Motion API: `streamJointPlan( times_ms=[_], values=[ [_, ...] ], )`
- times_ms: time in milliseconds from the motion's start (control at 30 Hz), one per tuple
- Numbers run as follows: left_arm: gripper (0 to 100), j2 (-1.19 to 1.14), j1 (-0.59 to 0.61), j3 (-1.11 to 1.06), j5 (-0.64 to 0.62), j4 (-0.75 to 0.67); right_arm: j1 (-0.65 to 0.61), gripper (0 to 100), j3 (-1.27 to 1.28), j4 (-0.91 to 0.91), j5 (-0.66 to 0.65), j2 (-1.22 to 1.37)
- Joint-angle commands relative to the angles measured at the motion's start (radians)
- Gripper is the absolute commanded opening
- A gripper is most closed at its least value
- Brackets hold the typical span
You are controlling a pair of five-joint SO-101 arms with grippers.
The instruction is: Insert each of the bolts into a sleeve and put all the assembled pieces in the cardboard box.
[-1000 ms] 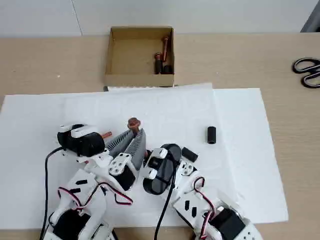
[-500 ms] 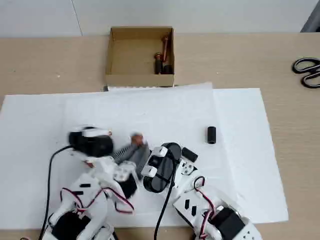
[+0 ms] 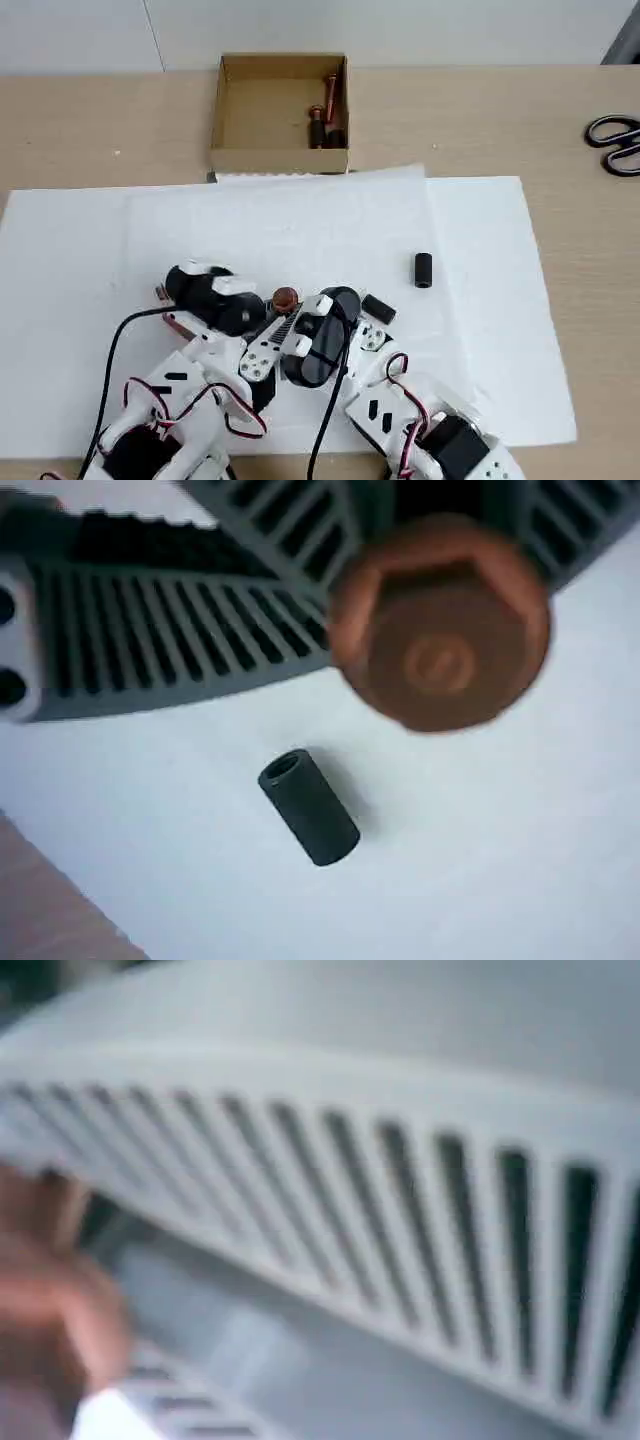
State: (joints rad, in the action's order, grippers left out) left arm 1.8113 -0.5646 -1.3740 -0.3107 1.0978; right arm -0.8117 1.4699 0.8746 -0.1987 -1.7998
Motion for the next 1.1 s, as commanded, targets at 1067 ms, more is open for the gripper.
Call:
streamJointPlan(
  times_ms=[1067],
  values=[
    [25, 0.003, 0.319, 0.318, -0.052, 0.230, 0.168, 0.2, -0.049, -0.176, -0.005, 0.050]
  ],
)
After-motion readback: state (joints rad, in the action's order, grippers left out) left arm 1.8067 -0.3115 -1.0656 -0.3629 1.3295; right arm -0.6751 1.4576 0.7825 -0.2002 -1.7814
